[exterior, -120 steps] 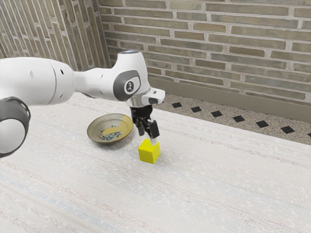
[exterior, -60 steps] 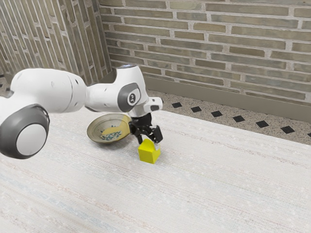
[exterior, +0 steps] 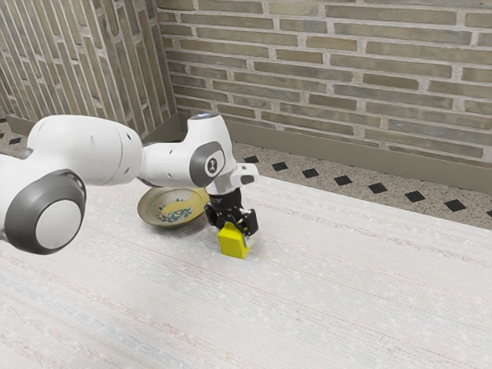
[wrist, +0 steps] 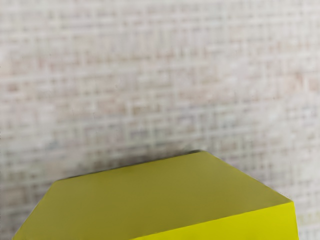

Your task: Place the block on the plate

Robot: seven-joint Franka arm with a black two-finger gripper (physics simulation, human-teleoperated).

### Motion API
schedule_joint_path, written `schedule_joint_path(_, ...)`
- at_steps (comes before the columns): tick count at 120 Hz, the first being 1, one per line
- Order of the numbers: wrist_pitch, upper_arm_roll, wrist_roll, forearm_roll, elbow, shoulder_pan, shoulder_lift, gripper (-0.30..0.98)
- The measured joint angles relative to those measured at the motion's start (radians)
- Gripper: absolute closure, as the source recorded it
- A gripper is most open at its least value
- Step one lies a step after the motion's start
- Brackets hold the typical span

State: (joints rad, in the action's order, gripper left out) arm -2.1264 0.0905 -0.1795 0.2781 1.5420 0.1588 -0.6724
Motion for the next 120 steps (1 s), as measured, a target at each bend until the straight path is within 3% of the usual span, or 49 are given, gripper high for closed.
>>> schedule_joint_path(60, 0.001, 0.001, 0.031, -0.021, 0.002, -0.01, 0.047, 0.28)
schedule_joint_path(97, 0.009, 0.007, 0.046, -0.059, -0.002, -0.099, 0.156, 0.29)
schedule_joint_path(120, 0.021, 0.031, 0.052, -0.062, -0.04, -0.176, 0.144, 0.28)
